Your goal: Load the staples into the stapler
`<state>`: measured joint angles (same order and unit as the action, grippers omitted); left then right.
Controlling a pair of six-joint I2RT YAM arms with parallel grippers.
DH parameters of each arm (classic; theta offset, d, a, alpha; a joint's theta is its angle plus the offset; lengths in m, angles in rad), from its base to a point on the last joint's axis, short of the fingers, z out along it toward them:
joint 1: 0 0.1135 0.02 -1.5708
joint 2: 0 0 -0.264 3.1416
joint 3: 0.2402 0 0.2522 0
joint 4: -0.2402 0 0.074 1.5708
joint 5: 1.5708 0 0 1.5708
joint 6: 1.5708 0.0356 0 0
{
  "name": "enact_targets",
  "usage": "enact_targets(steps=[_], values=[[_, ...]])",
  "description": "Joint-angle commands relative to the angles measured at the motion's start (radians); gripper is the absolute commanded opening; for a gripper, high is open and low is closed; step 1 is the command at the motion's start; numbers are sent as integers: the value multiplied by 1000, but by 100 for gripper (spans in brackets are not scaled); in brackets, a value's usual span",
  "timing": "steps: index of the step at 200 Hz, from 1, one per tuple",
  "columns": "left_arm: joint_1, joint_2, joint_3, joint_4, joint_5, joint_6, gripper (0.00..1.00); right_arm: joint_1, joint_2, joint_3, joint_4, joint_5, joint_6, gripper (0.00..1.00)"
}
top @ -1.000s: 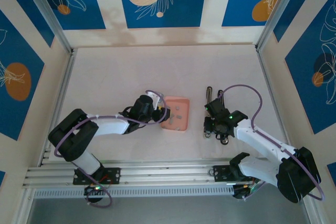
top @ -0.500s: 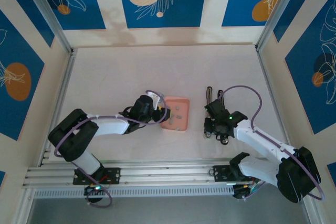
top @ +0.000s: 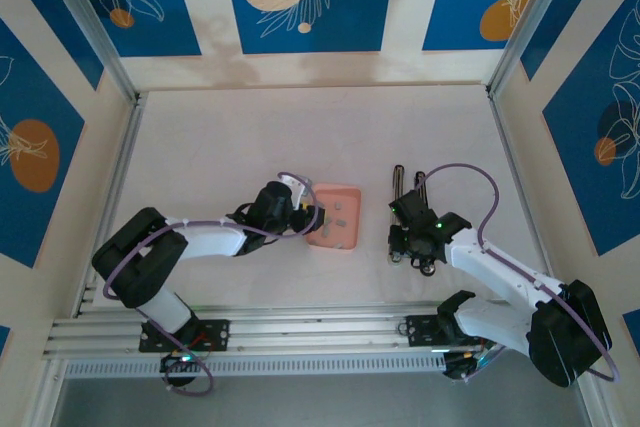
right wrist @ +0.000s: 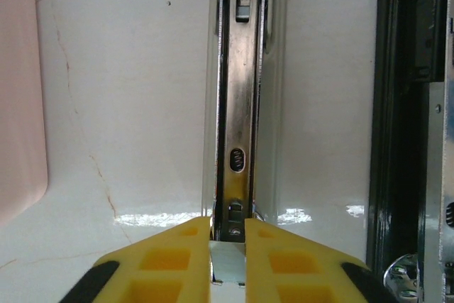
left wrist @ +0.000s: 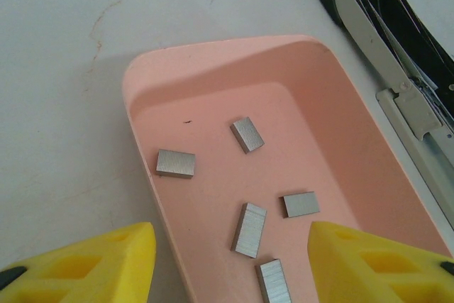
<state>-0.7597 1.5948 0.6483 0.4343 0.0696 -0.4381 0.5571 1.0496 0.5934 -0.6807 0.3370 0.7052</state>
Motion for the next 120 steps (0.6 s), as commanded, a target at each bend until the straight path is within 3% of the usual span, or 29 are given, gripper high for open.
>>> enact_targets(steps=[1, 20, 58, 120], values=[[-15, 8, 25, 26, 10, 0, 58, 9, -20, 2, -27, -3, 16, 24], [-15, -5, 30, 18, 9, -1, 59, 10, -23, 35, -56, 2, 13, 30], [-15, -45, 33, 11, -7, 9, 59, 9, -35, 109, -121, 23, -3, 32], [-13, -102, 20, -8, -1, 32, 61, -68, 73, 183, -194, -94, -13, 48]])
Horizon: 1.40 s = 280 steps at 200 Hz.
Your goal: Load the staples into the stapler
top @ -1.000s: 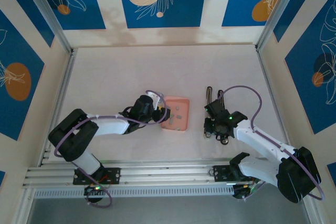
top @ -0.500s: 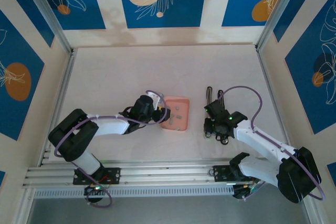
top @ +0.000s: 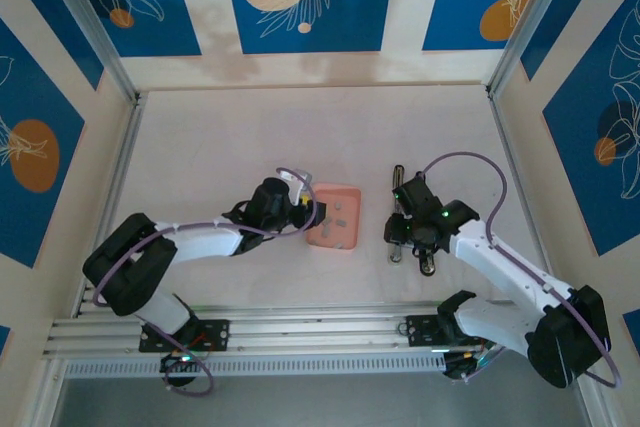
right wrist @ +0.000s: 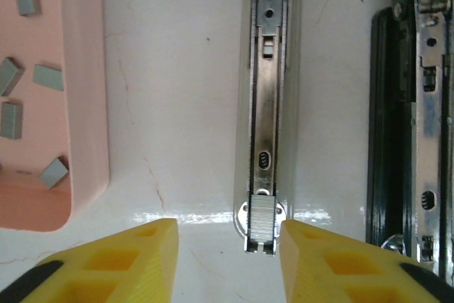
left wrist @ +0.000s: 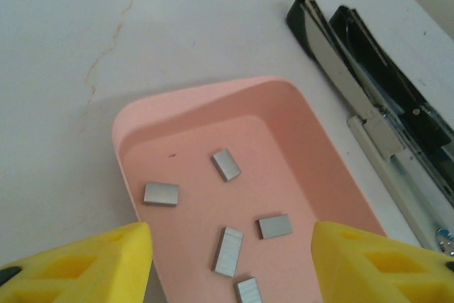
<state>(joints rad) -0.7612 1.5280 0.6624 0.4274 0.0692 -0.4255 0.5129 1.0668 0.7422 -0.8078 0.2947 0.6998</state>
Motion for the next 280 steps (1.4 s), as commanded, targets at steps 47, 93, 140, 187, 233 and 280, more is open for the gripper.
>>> enact_targets(steps=[47, 93, 140, 187, 233, 280], values=[[-4, -58, -13, 5, -5, 4, 61, -104, 191, 89, -16, -78, -95, 52], [1, -34, 36, -23, -14, 14, 61, -166, 312, 120, 50, -137, -185, 50], [5, 9, 79, -35, -11, 11, 61, -174, 417, 145, 95, -156, -240, 42], [13, 23, 93, -50, -14, 18, 62, -151, 466, 156, 99, -148, -289, 32], [15, 17, 83, -47, -13, 17, 62, -113, 456, 146, 100, -141, -309, 24], [18, -21, 53, -60, -14, 11, 62, -81, 452, 153, 92, -135, -307, 21]])
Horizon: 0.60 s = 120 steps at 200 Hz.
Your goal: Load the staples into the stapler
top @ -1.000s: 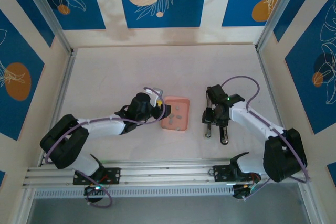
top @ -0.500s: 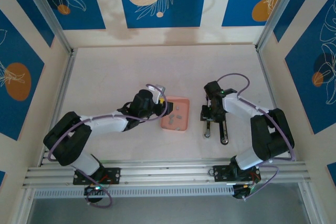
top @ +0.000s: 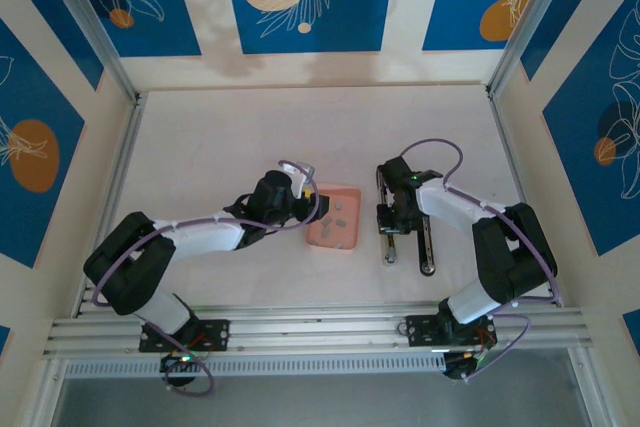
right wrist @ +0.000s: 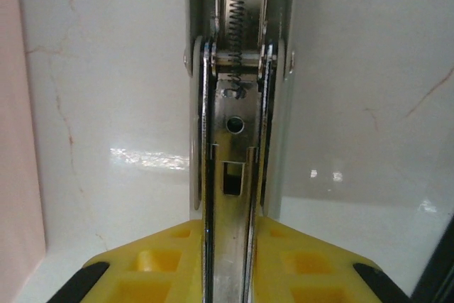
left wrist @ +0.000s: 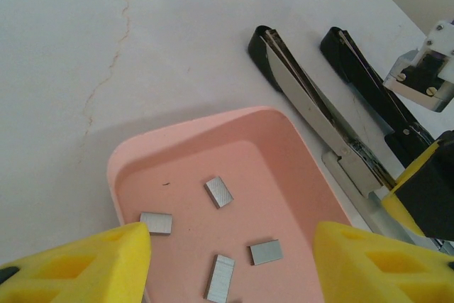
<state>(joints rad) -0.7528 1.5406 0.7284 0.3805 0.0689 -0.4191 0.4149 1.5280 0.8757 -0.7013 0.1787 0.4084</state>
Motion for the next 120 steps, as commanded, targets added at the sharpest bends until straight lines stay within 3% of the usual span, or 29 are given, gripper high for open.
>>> enact_targets(steps=[1, 54, 71, 94, 120], values=[[10, -35, -13, -15, -13, 4, 62, 18, -9, 20, -16, -18, -14, 22], [14, -102, -49, -66, 7, -52, 62, 67, -77, 64, -71, 25, 14, 37], [20, -141, 17, -247, 45, -88, 63, 96, -124, 100, -107, 44, 3, 42], [20, -174, 65, -423, 84, -135, 64, 146, -182, 128, -94, 33, -86, 45], [29, -201, 22, -460, 98, -188, 62, 183, -193, 169, -50, -24, -242, 47]])
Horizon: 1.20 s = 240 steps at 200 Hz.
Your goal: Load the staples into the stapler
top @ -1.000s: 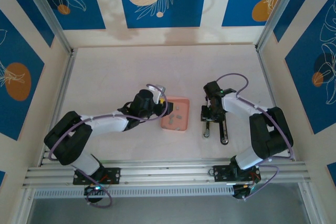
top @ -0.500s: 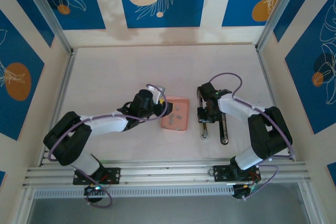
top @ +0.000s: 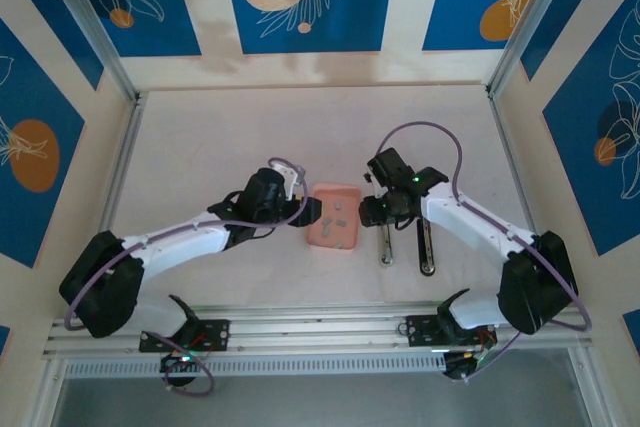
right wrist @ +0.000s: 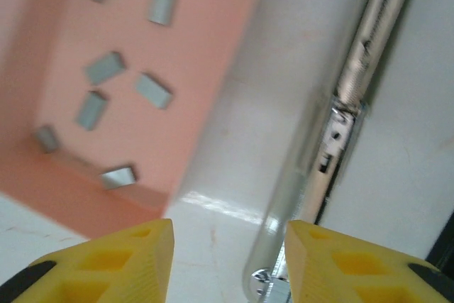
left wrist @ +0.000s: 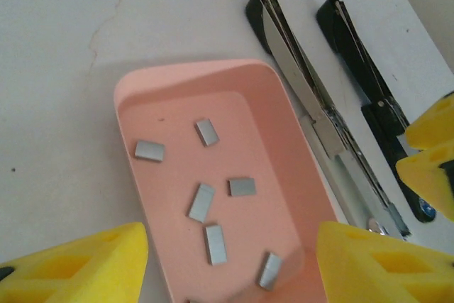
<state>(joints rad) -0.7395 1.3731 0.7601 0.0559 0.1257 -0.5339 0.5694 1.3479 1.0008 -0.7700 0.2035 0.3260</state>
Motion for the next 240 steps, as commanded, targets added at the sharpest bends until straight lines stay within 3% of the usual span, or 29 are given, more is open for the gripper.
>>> enact_targets(steps=[1, 40, 95, 131, 172, 240], values=[[16, -35, -12, -135, 40, -76, 61, 30, -12, 45, 21, -51, -165, 47], [38, -63, -86, -95, 49, -144, 61, 80, 64, 107, 60, -169, -463, 48], [54, 30, -65, -19, 128, -149, 61, 90, 187, 111, 133, -263, -814, 47], [60, 122, -12, -42, 162, -141, 59, 81, 322, 179, 83, -242, -870, 47], [81, 127, -13, -65, 132, -135, 55, 93, 451, 256, 51, -180, -881, 46], [101, 168, -9, -68, 148, -133, 52, 103, 563, 316, 10, -99, -887, 41]])
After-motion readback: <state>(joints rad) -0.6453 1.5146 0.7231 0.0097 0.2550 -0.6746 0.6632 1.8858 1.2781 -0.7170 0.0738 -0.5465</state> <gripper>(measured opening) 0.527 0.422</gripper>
